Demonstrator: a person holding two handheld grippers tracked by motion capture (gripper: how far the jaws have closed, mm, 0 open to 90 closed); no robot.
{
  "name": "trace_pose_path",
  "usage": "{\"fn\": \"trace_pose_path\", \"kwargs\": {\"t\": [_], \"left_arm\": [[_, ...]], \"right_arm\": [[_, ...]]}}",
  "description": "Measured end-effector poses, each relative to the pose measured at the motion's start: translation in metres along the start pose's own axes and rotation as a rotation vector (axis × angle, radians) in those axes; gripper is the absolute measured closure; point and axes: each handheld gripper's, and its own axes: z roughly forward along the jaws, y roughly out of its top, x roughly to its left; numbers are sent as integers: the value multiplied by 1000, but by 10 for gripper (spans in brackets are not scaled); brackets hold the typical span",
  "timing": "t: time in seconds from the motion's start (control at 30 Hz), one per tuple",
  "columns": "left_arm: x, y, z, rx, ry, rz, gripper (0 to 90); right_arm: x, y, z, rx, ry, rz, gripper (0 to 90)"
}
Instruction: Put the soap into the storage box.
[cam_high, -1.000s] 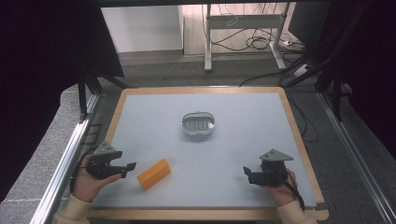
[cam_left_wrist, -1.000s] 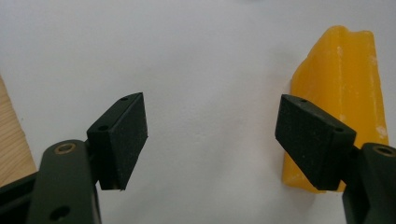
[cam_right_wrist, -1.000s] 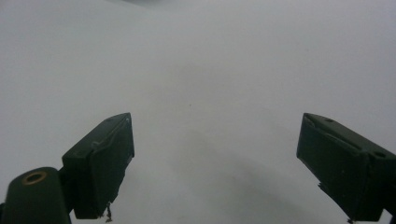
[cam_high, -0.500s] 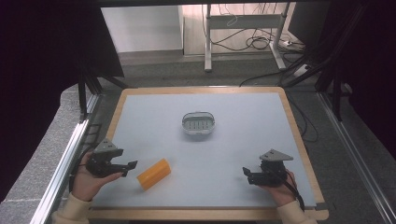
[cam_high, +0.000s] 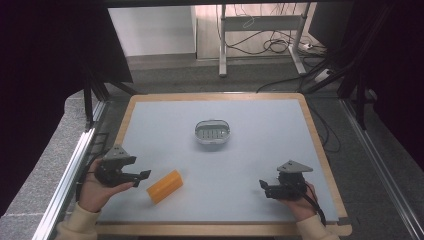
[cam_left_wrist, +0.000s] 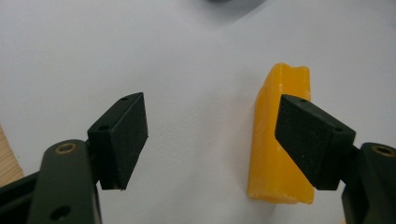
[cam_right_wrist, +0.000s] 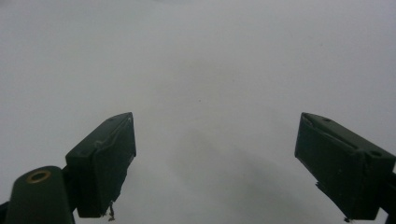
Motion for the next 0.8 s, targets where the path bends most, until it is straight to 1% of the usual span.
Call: {"fn": "trace_pose_path", "kwargs": {"t": [0.07,0.1,0.13,0.17,0.2,0.4,0.43,0.47,0.53,0.57,0.6,0.8], "left_arm": [[-2,3,0,4,-6,13,254],[-3,5,0,4,-7,12,254],[-5,9,1,4,-9,23,254],[-5,9,1,4,-9,23,254],[-6,13,2,5,-13,31,254],[-12,22,5,13,-31,54,254],[-12,22,5,13,-31,54,254],[-14,23,7,16,-42,60,254],[-15,24,8,21,-48,62,254],[-16,24,10,28,-56,66,254],[-17,24,13,45,-66,74,255],[-20,22,20,74,-78,83,255]], "right_arm": [[0,0,0,1,1,0,133],[0,0,0,2,2,0,133],[0,0,0,1,2,0,134],[0,0,0,1,2,0,134],[0,0,0,-4,0,-1,137],[-1,0,-1,-8,-3,6,139],[-1,0,-1,-7,-2,7,139],[-1,0,0,-5,-1,7,139],[-1,0,0,-4,-1,4,139],[-1,0,0,-4,-1,4,139],[-1,0,0,-8,-5,0,141],[-2,-1,0,-8,-7,11,143]]}}
